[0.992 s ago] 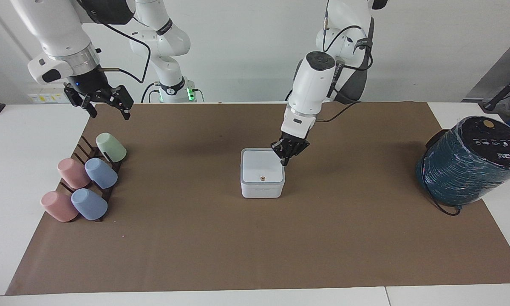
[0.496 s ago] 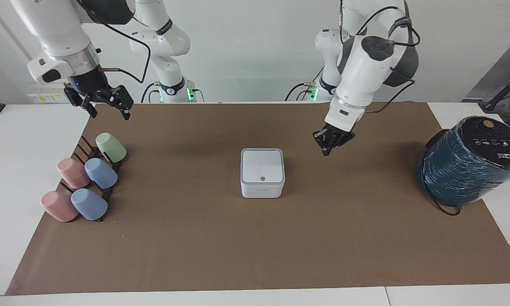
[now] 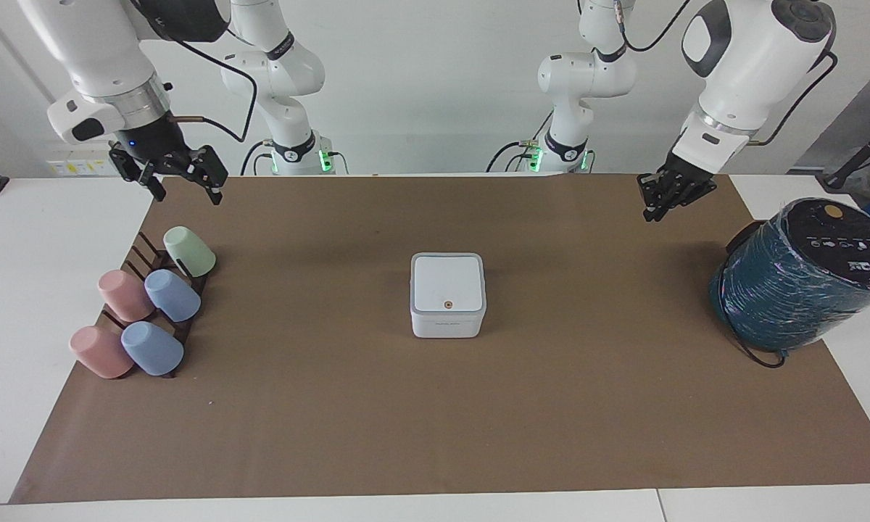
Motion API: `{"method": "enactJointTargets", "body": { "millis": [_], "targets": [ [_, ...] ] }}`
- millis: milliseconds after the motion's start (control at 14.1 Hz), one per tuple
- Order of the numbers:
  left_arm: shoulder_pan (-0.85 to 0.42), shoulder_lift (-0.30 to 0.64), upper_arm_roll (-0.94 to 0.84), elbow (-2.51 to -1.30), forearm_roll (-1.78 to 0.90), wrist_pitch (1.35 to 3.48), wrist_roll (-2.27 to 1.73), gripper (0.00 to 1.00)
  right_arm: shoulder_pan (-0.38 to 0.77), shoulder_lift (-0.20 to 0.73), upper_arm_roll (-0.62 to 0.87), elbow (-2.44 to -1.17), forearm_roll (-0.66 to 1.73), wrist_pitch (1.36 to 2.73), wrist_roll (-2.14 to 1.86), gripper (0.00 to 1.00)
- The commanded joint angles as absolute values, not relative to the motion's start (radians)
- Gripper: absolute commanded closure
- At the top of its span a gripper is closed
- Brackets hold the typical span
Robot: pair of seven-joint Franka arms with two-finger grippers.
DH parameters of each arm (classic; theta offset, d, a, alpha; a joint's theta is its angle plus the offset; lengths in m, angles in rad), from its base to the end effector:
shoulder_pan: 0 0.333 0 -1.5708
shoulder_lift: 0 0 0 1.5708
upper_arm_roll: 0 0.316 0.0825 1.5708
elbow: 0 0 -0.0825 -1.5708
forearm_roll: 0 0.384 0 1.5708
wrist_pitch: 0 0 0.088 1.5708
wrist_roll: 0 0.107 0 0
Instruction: Close trash can lid
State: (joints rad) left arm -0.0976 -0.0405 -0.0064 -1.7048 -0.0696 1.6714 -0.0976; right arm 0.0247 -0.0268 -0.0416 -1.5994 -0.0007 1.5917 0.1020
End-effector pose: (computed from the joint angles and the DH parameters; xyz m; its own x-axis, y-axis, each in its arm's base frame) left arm 0.5448 -0.0637 0.5922 1.0000 0.0004 0.0001 0.0003 -0.9976 0.0693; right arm 0.5481 -0.0097 0.6276 0.9928 -0.1186 0.0189 -0.1186 -0.9929 -0.0024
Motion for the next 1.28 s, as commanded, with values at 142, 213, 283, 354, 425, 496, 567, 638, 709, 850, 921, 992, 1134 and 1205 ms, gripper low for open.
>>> {"method": "enactJointTargets", "body": {
  "millis": [142,213,283,354,425,496,567,638,709,850,921,992,1134,1205],
  "targets": [
    [-0.081,-0.077,-0.018,-1.701,-0.015,1.615,-0.074,0.77,0.026,-0.051,-0.041,-1.631,-0.018,1.598,0.103,0.00],
    [-0.080,-0.083,-0.018,-1.701,-0.011,1.614,-0.042,0.77,0.026,-0.051,-0.041,-1.631,-0.018,1.598,0.103,0.00],
    [-0.074,-0.084,-0.017,-1.701,-0.011,1.611,-0.014,0.75,0.026,-0.051,-0.041,-1.631,-0.018,1.598,0.103,0.00],
    [-0.071,-0.084,-0.018,-1.697,-0.011,1.617,-0.012,0.66,0.026,-0.051,-0.041,-1.631,-0.018,1.598,0.103,0.00],
    [-0.071,-0.084,-0.018,-1.697,-0.011,1.623,-0.017,0.45,0.028,-0.051,-0.041,-1.631,-0.018,1.598,0.103,0.00],
    [-0.071,-0.083,-0.020,-1.695,-0.011,1.628,-0.018,0.00,0.026,-0.049,-0.041,-1.631,-0.018,1.598,0.103,0.00],
    [-0.075,-0.083,-0.020,-1.695,-0.009,1.631,-0.018,0.00,0.026,-0.051,-0.041,-1.631,-0.018,1.598,0.103,0.00],
    [-0.075,-0.083,-0.021,-1.695,-0.011,1.635,-0.020,0.00,0.026,-0.051,-0.041,-1.631,-0.018,1.598,0.103,0.00],
    [-0.077,-0.083,-0.021,-1.695,-0.011,1.638,-0.024,0.00,0.026,-0.051,-0.041,-1.631,-0.018,1.598,0.103,0.00],
    [-0.078,-0.081,-0.023,-1.683,-0.012,1.640,-0.023,0.00,0.026,-0.051,-0.041,-1.631,-0.018,1.598,0.103,0.00],
    [-0.075,-0.083,-0.025,-1.681,-0.012,1.638,-0.023,0.00,0.026,-0.051,-0.041,-1.631,-0.018,1.598,0.103,0.00],
    [-0.072,-0.083,-0.025,-1.681,-0.012,1.635,-0.021,0.00,0.026,-0.051,-0.041,-1.631,-0.018,1.598,0.103,0.00],
    [-0.072,-0.083,-0.021,-1.681,-0.012,1.631,-0.018,0.00,0.026,-0.051,-0.041,-1.631,-0.018,1.598,0.103,0.00],
    [-0.072,-0.083,-0.021,-1.681,-0.012,1.626,-0.015,0.00,0.026,-0.051,-0.041,-1.631,-0.018,1.598,0.103,0.00]
  ]
}}
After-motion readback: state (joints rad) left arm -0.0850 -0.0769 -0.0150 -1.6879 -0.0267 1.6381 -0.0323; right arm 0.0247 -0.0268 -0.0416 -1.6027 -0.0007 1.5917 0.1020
